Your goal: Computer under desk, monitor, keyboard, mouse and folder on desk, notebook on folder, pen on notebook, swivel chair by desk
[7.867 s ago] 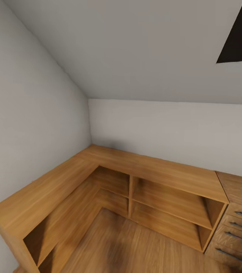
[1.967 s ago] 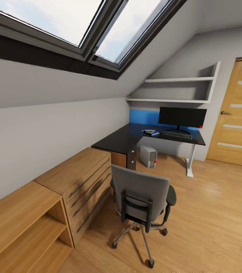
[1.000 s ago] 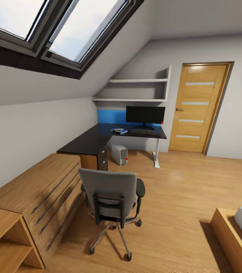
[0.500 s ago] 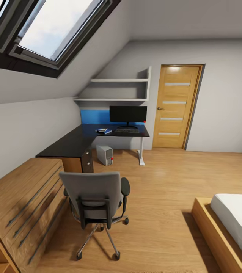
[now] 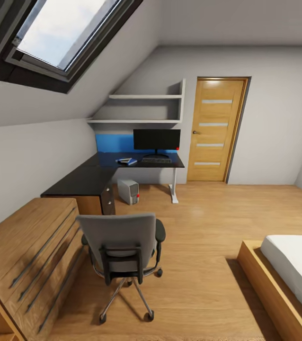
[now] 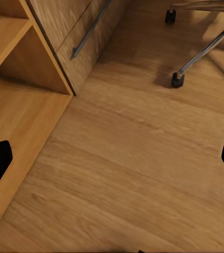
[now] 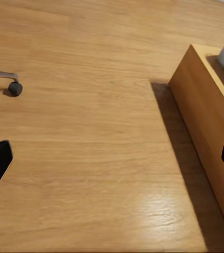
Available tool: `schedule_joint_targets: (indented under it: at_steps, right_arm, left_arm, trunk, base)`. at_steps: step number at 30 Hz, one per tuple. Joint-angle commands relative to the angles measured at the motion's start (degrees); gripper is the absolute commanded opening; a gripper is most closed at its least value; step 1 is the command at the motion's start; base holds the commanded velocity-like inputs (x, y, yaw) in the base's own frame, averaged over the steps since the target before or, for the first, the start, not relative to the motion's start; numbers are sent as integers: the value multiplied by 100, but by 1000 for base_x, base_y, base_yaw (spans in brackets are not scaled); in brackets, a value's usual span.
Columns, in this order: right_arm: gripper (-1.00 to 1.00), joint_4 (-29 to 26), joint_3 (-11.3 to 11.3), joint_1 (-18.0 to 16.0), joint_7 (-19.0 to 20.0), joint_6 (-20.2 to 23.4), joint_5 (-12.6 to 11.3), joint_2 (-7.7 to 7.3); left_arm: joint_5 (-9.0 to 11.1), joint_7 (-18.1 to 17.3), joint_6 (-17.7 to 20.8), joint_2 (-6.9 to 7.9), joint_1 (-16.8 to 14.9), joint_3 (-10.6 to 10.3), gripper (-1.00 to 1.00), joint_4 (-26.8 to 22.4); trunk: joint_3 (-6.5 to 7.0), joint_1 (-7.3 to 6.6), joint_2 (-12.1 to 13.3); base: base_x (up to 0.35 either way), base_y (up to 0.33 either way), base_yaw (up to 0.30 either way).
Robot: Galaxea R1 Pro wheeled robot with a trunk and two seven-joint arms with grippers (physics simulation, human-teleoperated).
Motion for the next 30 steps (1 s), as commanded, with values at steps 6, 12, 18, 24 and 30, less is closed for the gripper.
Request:
schedule_joint_targets:
  at_steps: [6,12,18,24,30]
  right_arm:
    - [100,13,49,-6,-34,-7,-19,5]
    - [100,13,49,-6,-34,-6,-19,5]
    - [100,13,49,-6,-34,-8,-19,5]
    - [100,13,49,-6,-34,-7,-19,5]
    - [100,13,49,-6,-34,-7,-19,5]
  left_arm:
    - [32,24,-1,3,3,-42,100,-13]
    - [32,24,-1,3,3,-42,100,-13]
    - [32,24,-1,3,3,-44,100,-13]
    - [32,24,-1,3,3,-43,100,-13]
    - [30,21,-8,3,4,-42,100,-13]
  trunk:
    - [-60,1,-5]
    - [-115,1,-5]
    - [-169,1,-5]
    - [-223,1,-5]
    - [-277,1,-5]
  base:
    - [0,308,-2]
    - [0,310,0]
    - [0,303,0]
    - [0,152,0]
    - [0,40,0]
